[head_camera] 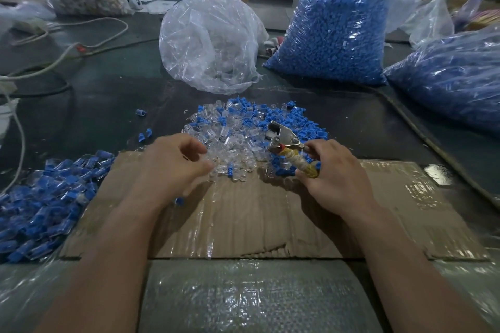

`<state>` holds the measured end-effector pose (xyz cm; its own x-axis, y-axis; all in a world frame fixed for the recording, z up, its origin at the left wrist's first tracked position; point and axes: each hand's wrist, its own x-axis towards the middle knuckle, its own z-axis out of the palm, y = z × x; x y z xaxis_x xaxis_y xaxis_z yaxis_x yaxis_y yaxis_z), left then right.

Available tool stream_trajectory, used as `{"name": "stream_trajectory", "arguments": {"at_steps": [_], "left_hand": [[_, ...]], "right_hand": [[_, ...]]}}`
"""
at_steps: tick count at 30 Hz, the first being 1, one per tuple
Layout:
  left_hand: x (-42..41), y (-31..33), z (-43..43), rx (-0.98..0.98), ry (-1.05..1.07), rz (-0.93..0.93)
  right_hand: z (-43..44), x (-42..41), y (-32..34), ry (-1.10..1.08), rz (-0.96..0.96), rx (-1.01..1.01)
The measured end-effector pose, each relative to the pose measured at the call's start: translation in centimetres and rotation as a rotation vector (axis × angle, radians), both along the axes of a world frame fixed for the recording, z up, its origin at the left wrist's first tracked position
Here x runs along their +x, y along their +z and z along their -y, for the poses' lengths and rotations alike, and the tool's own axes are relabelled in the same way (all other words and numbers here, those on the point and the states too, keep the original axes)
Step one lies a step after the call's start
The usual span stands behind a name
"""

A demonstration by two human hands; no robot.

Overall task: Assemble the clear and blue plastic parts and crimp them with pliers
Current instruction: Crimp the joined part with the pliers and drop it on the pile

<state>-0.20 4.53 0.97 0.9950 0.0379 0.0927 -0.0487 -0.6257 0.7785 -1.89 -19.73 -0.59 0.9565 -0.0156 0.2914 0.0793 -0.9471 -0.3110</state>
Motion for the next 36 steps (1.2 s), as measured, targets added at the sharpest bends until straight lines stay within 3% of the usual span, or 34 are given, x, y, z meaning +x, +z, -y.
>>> {"name": "stream_trajectory", "arguments": {"at_steps": [4, 9, 14, 20, 26, 36], "left_hand": [[0.6, -1.0, 1.1, 0.248, -0.068, 0.029], [0.7, -1.2, 1.2, 0.256, -0.032, 0.072], [0.4, -0.9, 0.9, -0.053, 0.059, 0.079], [0.1, -0.4, 1.3, -0.246, 0.039, 0.022], [-0.4, 0.1, 1.8, -0.458, -0.006, 0.007], [-0.8, -0.2, 3.0, -0.654, -0.163, -0.125]], "right_hand": [[0.1, 0.2, 0.0, -0.022, -0.010, -0.003], [0.2, 0.2, 0.0, -0.113, -0.060, -0.004], [1.5, 0.4, 0.4, -0.258, -0.042, 0.090], [3.2, 0.6, 0.5, -0.347, -0.150, 0.072], [1.7, 1.0, 0.2, -0.250, -0.123, 0.140], [0.6, 1.9, -0.4, -0.182, -0.160, 0.059]]}}
